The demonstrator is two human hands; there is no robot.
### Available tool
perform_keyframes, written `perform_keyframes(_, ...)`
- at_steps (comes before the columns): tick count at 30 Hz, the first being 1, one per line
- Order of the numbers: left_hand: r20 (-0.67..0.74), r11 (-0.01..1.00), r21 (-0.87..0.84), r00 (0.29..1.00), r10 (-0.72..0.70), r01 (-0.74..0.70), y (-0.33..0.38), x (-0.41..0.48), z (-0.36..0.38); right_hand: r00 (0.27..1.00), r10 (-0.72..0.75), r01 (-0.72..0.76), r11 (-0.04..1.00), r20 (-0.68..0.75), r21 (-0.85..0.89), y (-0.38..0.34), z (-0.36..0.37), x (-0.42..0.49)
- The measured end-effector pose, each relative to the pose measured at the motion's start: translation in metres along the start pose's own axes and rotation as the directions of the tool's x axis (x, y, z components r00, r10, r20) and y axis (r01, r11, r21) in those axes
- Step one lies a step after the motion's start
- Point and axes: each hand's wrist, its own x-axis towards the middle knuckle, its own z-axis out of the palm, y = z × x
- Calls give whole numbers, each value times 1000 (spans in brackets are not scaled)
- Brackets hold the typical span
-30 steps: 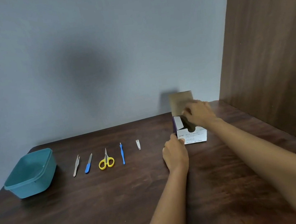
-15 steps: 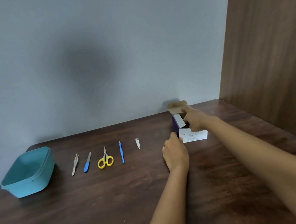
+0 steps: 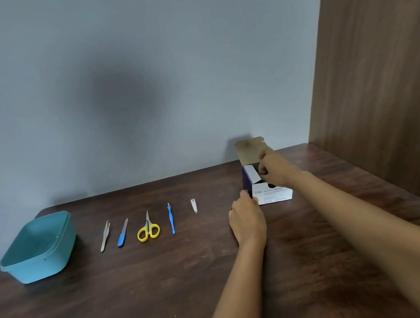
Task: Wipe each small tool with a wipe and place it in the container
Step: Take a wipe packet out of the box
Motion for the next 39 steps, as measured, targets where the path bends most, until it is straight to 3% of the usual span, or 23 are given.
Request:
perform_keyframes(6, 10, 998, -64, 1000, -18, 18, -1, 0, 3, 944, 164, -148, 986, -287, 76, -8, -23, -3)
perform_keyframes(10, 15, 933, -351, 997, -74, 74, -4, -1, -5, 855, 335, -254, 936, -396, 242, -16, -36, -13)
perform_keyframes(14, 25, 784, -606, 988, -153, 137, -13, 1, -19, 831, 419, -200, 839, -365, 507, -30, -37, -26)
perform_keyframes(16, 128, 632, -739, 970, -208, 233, -17, -1, -28, 856, 410, -155, 783, -314, 602, -41, -33, -35)
perform_keyframes(19, 266, 384, -861, 939, -220, 334, -18, -8, -47, 922, 329, -81, 680, -204, 728, -59, -25, -52)
perform_keyframes(22, 327, 256, -888, 916, -231, 381, -22, -19, -70, 968, 204, -31, 671, -144, 741, -75, -14, -68)
perform_keyframes(26, 347, 342, -865, 930, -117, 366, -44, -38, -88, 992, 73, 16, 724, -99, 689, -96, -2, -87)
perform_keyframes(29, 355, 404, -853, 935, -14, 330, -59, -52, -93, 993, 77, 7, 719, -90, 695, -109, 12, -97)
perform_keyframes(31, 336, 387, -868, 942, -6, 312, -65, -58, -97, 981, 164, -25, 644, -107, 764, -116, 22, -101)
perform_keyframes(35, 276, 295, -912, 959, -69, 284, -69, -67, -101, 909, 371, 46, 357, -187, 933, -129, 47, -118)
perform_keyframes(39, 194, 186, -958, 972, -136, 217, -71, -70, -101, 895, 391, 127, 237, -214, 963, -135, 63, -135)
